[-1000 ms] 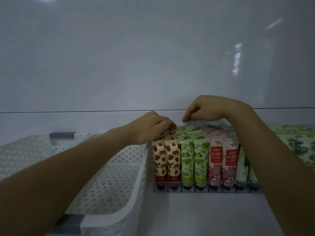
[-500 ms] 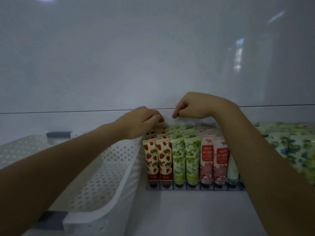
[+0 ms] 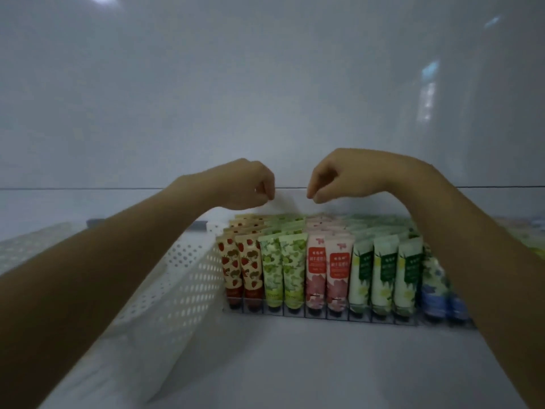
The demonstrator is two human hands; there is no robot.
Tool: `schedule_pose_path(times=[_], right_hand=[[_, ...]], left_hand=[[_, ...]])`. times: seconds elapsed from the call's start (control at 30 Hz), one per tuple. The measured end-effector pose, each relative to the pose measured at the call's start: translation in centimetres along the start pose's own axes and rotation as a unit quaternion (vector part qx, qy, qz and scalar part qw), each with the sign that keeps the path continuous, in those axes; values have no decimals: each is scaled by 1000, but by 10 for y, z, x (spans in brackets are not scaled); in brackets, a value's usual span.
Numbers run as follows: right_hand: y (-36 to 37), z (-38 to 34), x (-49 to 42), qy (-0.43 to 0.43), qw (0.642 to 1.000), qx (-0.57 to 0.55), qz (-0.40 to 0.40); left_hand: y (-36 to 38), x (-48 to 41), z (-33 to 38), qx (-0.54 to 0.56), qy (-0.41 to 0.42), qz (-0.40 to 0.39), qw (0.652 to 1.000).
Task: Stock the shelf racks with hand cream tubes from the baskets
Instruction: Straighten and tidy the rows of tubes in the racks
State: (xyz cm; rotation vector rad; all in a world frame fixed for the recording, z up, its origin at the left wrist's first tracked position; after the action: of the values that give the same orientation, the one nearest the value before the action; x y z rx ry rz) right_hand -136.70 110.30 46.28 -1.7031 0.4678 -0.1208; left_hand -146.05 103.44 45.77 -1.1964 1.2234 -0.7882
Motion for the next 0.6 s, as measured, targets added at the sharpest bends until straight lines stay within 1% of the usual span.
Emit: schedule_pose_path(times=[0.07,0.13,0.3,0.43,0.6], right_hand=[[7,10,13,3,1000,7,-26],[12,12,21,-11,999,-2,-36],[31,3,24,-34,998,-48,-24],[36,0,22,-43,997,-51,-24],[39,-1,20,-30,998,-55,-11]], left_hand=[[3,-1,18,4,-12,-7,1000],[9,-2,32,3,-35,-19,999],[8,5,38,65,-97,7,993],[9,11,37,70,-120,-41,989],[11,23,47,78,-110,-78,988]])
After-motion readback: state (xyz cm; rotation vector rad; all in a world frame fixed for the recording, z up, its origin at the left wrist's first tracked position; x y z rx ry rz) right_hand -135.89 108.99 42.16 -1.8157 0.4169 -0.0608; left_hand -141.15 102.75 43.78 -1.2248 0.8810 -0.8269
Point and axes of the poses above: each hand's wrist, its own x-axis away from the middle knuckle, its own y-axis out of the palm, z = x × y, the point moved 8 cm from there along -x, towards the middle knuckle
